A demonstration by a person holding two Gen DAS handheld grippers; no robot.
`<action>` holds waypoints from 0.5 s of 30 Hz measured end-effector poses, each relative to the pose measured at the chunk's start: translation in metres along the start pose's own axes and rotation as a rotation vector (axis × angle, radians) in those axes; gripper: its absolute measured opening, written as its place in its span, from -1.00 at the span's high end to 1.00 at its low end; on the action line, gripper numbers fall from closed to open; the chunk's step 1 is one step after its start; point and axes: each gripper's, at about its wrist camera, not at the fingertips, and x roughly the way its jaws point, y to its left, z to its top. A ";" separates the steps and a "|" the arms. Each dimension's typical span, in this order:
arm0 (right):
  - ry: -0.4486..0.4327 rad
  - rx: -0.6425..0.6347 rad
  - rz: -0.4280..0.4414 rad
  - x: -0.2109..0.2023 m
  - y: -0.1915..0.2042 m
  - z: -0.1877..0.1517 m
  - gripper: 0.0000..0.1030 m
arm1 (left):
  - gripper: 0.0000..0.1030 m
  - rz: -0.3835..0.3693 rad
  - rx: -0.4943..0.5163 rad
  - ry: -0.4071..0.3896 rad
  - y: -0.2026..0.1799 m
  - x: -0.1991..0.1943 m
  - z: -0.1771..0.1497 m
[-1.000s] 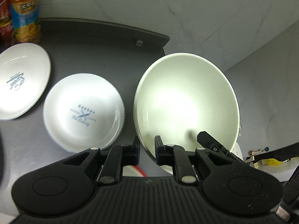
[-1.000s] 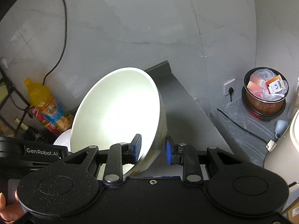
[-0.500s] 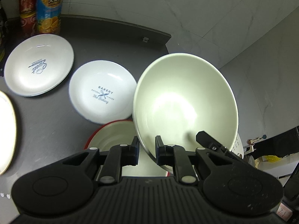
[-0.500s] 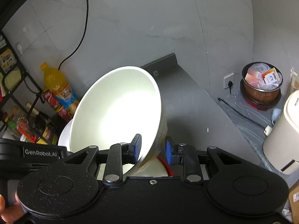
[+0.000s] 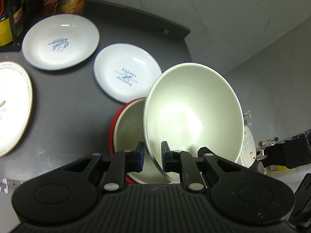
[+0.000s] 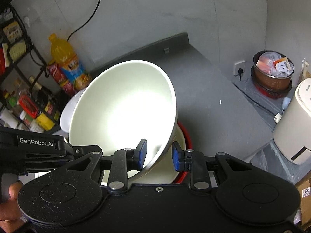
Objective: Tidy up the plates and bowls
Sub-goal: 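Lift the smaller cream bowl with the right tool over the bowl stack, then lower the cream bowl onto the stack and open the right tool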
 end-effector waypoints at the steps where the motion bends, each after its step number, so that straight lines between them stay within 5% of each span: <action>1: 0.010 -0.002 -0.001 0.001 0.001 -0.002 0.47 | 0.72 0.004 -0.004 0.003 0.002 0.001 -0.002; 15: 0.134 -0.001 -0.013 0.022 0.006 -0.011 0.40 | 0.71 0.028 -0.023 0.055 0.017 0.014 -0.001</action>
